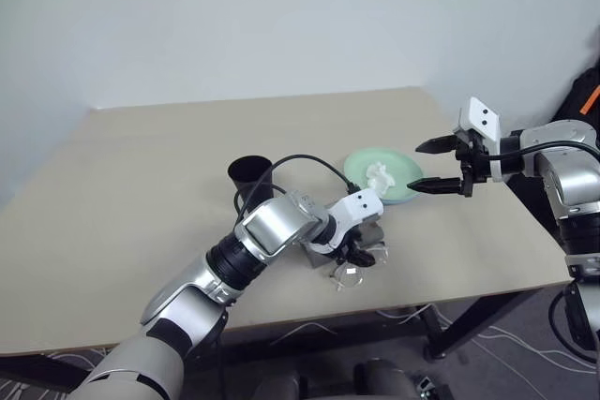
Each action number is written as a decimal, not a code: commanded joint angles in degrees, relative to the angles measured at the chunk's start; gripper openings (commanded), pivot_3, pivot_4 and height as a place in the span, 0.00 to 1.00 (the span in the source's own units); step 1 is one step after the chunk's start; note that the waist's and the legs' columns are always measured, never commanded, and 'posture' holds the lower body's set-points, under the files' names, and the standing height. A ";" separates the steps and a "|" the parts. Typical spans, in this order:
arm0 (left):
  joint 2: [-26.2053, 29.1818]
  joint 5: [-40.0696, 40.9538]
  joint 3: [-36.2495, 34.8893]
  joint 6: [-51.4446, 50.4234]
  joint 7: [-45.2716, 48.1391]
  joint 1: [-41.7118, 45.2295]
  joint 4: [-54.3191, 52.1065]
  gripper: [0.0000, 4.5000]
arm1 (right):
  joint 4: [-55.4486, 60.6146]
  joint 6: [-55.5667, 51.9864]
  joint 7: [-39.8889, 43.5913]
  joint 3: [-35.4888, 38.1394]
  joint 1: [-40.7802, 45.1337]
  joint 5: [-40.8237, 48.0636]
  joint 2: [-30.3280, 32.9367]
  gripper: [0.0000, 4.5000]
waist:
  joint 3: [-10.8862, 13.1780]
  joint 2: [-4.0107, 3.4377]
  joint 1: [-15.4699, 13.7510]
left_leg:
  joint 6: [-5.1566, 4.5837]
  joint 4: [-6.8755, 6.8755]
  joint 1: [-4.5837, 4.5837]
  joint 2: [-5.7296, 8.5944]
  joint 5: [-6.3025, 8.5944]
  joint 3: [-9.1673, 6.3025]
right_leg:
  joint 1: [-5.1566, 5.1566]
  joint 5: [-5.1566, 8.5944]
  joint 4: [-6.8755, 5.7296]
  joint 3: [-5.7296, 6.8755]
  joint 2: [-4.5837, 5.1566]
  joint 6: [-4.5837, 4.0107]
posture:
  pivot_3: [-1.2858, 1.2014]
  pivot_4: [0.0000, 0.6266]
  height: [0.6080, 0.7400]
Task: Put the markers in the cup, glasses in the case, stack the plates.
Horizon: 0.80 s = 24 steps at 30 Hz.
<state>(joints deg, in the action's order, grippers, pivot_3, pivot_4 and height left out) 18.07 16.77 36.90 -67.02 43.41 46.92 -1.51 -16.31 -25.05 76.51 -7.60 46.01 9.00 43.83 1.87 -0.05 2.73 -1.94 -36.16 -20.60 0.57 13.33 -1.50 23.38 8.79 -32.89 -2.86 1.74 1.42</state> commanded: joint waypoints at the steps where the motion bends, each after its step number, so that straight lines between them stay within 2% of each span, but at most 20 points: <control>1: -0.67 -0.66 -0.33 -0.48 -0.41 1.03 -0.01 0.67 | 2.25 0.33 -0.27 0.95 0.66 0.74 0.77 1.00 | 0.00 0.00 -0.01 | 0.00 0.00 0.00 0.00 0.00 0.00 | 0.00 0.00 0.00 0.00 0.00 0.00 | 0.52 0.00 0.90; 22: -1.26 -1.40 1.90 -1.39 -0.91 0.45 2.10 0.67 | 3.08 -0.13 -0.50 1.09 0.05 0.89 0.88 1.00 | 0.00 0.00 -0.01 | 0.00 -0.01 0.00 0.00 0.00 0.00 | -0.01 0.00 0.00 0.00 0.00 0.00 | 0.52 0.00 0.90; 24: -1.25 -1.48 1.99 -1.28 -1.00 0.40 2.36 0.59 | 3.04 -0.11 -0.55 1.07 0.08 0.87 0.83 1.00 | 0.00 0.00 -0.01 | 0.00 -0.01 0.00 0.00 0.00 0.00 | -0.01 0.00 0.00 0.00 0.00 0.00 | 0.52 0.00 0.90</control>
<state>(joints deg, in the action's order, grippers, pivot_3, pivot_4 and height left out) 16.89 16.26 39.22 -68.60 42.51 46.79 0.89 -14.80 -25.16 76.36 -7.67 44.88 9.07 43.83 1.86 -0.05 2.72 -1.94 -36.18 -20.60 0.57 13.33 -1.50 23.37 8.79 -32.89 -2.86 1.74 1.42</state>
